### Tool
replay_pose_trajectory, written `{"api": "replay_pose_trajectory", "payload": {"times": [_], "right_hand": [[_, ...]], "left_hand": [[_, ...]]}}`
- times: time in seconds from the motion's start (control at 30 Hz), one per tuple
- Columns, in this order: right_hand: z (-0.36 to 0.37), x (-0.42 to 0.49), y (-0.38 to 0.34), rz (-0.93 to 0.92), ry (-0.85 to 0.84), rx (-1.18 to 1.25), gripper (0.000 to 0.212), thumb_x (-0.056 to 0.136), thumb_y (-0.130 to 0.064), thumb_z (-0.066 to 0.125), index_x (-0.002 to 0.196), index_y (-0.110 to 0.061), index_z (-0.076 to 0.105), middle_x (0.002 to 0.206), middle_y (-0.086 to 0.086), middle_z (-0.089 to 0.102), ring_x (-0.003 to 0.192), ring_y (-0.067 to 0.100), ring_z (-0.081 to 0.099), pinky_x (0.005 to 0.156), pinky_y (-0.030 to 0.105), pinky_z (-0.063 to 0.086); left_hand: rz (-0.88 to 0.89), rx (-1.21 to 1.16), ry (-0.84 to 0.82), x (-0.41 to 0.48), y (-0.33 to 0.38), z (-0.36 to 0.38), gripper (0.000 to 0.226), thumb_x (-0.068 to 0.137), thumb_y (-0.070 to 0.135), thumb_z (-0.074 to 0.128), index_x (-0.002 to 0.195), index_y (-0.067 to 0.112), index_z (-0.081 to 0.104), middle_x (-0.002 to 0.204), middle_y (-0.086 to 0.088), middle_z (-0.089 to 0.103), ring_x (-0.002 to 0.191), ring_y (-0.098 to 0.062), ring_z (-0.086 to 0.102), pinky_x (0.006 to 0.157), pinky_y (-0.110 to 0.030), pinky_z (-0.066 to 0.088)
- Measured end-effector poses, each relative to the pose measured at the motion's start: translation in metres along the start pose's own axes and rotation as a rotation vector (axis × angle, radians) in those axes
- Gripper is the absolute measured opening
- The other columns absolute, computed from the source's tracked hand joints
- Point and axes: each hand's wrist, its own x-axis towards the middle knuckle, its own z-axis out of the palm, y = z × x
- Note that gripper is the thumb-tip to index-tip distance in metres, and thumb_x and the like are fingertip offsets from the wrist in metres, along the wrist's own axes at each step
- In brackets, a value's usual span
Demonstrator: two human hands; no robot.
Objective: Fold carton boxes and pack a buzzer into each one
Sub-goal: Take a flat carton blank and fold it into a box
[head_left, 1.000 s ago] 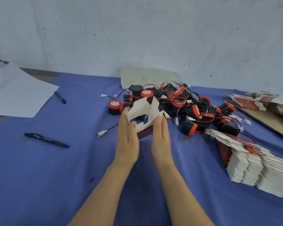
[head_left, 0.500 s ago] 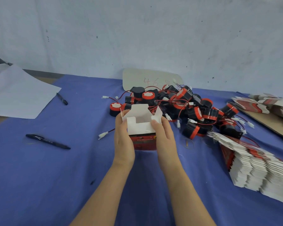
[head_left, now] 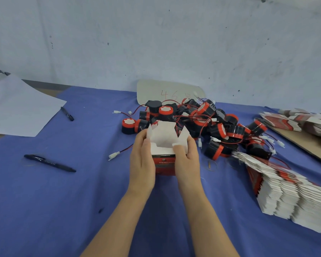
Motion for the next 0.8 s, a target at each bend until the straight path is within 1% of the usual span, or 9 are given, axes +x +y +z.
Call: {"api": "replay_pose_trajectory", "payload": {"times": [0.1, 0.23, 0.3, 0.4, 0.53, 0.6, 0.67, 0.73, 0.8], "right_hand": [[0.0006, -0.0003, 0.0005, -0.026, 0.011, -0.033, 0.046, 0.088, -0.002, 0.042, 0.117, -0.035, 0.054, 0.104, 0.001, 0.065, 0.086, 0.014, 0.060, 0.071, 0.031, 0.050], [0.0028, -0.0017, -0.0001, -0.082, 0.055, -0.030, 0.055, 0.086, 0.003, 0.041, 0.094, -0.051, 0.046, 0.095, -0.009, 0.063, 0.072, 0.004, 0.058, 0.060, 0.020, 0.045], [0.0023, -0.0023, 0.0003, -0.128, 0.049, -0.047, 0.057, 0.085, 0.005, 0.040, 0.092, -0.051, 0.048, 0.093, -0.013, 0.063, 0.073, 0.001, 0.058, 0.059, 0.018, 0.045], [0.0010, -0.0036, 0.0007, -0.179, -0.010, -0.084, 0.042, 0.084, 0.004, 0.041, 0.093, -0.035, 0.056, 0.085, -0.020, 0.065, 0.073, -0.002, 0.058, 0.058, 0.016, 0.046], [0.0034, -0.0058, 0.0010, -0.164, -0.078, -0.110, 0.009, 0.080, -0.026, 0.056, 0.088, -0.025, 0.061, 0.080, -0.022, 0.065, 0.072, -0.005, 0.059, 0.059, 0.012, 0.046], [0.0029, -0.0056, 0.0042, -0.145, -0.104, -0.136, 0.013, 0.081, -0.036, 0.059, 0.084, -0.024, 0.063, 0.087, -0.012, 0.067, 0.080, 0.005, 0.062, 0.065, 0.018, 0.049], [0.0020, -0.0047, 0.0050, -0.137, -0.089, -0.195, 0.008, 0.087, -0.023, 0.059, 0.079, -0.024, 0.061, 0.088, -0.006, 0.066, 0.081, 0.009, 0.061, 0.066, 0.016, 0.047], [0.0021, -0.0040, 0.0041, -0.118, -0.066, -0.239, 0.019, 0.088, -0.007, 0.053, 0.084, -0.025, 0.055, 0.087, -0.008, 0.062, 0.075, -0.001, 0.057, 0.059, 0.008, 0.042], [0.0022, -0.0043, 0.0014, -0.103, -0.083, -0.219, 0.037, 0.085, 0.003, 0.048, 0.096, -0.033, 0.046, 0.093, -0.010, 0.059, 0.069, -0.007, 0.055, 0.054, 0.007, 0.040]], "left_hand": [[0.017, 0.032, -0.018, -0.0043, -0.0022, 0.0029, 0.030, 0.093, 0.045, 0.032, 0.112, 0.042, 0.055, 0.108, 0.019, 0.064, 0.099, 0.000, 0.061, 0.079, -0.018, 0.052], [-0.015, 0.042, -0.016, -0.0043, -0.0008, 0.0057, 0.023, 0.102, 0.037, 0.033, 0.108, 0.041, 0.055, 0.111, 0.014, 0.064, 0.098, 0.000, 0.062, 0.076, -0.016, 0.051], [-0.024, 0.046, -0.008, -0.0047, 0.0002, 0.0065, 0.020, 0.102, 0.034, 0.036, 0.105, 0.041, 0.055, 0.114, 0.012, 0.063, 0.101, -0.005, 0.061, 0.077, -0.017, 0.051], [-0.062, 0.013, 0.000, -0.0042, -0.0004, 0.0057, 0.021, 0.101, 0.027, 0.041, 0.108, 0.041, 0.055, 0.118, 0.010, 0.063, 0.104, -0.008, 0.061, 0.081, -0.025, 0.054], [-0.071, 0.080, 0.008, -0.0031, -0.0026, 0.0034, 0.032, 0.093, 0.013, 0.048, 0.112, 0.039, 0.051, 0.113, 0.011, 0.063, 0.101, -0.011, 0.063, 0.078, -0.030, 0.056], [-0.068, 0.108, 0.009, -0.0028, -0.0036, 0.0028, 0.039, 0.091, 0.006, 0.045, 0.110, 0.039, 0.050, 0.115, 0.007, 0.063, 0.102, -0.013, 0.062, 0.083, -0.034, 0.055], [-0.050, 0.128, 0.013, -0.0028, -0.0040, 0.0022, 0.045, 0.087, -0.001, 0.042, 0.103, 0.040, 0.052, 0.115, 0.004, 0.063, 0.103, -0.014, 0.061, 0.084, -0.031, 0.054], [-0.033, 0.151, 0.018, -0.0021, -0.0041, 0.0013, 0.048, 0.084, -0.005, 0.039, 0.103, 0.037, 0.055, 0.115, 0.004, 0.064, 0.105, -0.014, 0.060, 0.087, -0.031, 0.053], [-0.009, 0.155, 0.017, -0.0003, -0.0055, -0.0001, 0.048, 0.084, -0.007, 0.036, 0.112, 0.026, 0.057, 0.116, 0.002, 0.063, 0.109, -0.015, 0.058, 0.091, -0.034, 0.051]]}}
